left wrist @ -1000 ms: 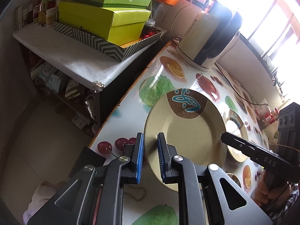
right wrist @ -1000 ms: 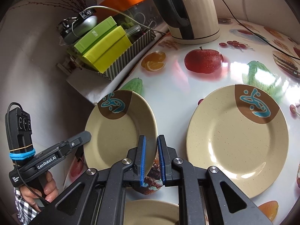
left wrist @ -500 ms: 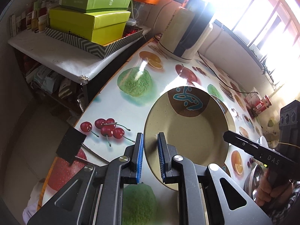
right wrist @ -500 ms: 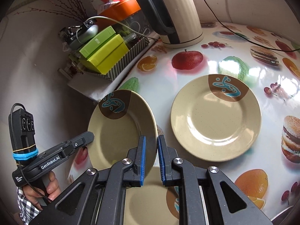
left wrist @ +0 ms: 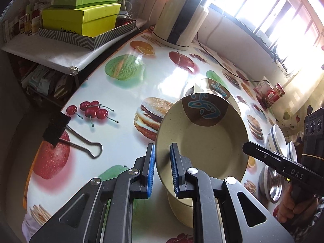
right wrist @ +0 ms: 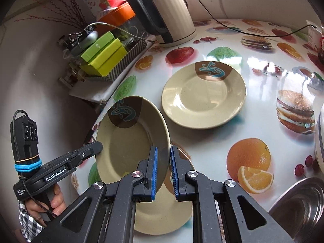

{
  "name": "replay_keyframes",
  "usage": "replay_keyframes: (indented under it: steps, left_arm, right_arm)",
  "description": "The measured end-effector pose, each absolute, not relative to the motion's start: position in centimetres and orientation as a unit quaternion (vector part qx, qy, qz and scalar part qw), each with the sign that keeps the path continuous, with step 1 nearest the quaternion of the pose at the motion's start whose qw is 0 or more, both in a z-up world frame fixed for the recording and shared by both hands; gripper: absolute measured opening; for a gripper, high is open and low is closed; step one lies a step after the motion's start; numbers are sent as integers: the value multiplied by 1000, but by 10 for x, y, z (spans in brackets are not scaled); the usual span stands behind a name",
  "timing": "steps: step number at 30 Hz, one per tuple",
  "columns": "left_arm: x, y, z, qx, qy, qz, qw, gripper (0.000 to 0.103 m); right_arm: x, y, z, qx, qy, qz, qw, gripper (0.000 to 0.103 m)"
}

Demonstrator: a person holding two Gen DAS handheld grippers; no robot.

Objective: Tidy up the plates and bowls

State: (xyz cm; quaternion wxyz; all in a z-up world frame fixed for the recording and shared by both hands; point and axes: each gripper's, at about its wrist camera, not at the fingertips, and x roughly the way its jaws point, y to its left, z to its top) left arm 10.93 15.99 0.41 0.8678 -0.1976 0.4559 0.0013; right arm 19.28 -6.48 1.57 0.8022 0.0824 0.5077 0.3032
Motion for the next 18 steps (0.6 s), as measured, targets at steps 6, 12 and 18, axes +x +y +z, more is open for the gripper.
replay_keyframes:
  steps: [6,12,18]
  left_arm:
    - [100,146,-5,-188,469,-6,863,16]
    - [95,140,-10,-185,480,-12,858,16]
    - [92,135,-15,-173,492,-15,853,16]
  right_arm:
    - [178,-80,7,93,517,291,800,13]
    - [168,-89,2,99,524,283,797,13]
    - [160,-93,-6,97,533,272,795,13]
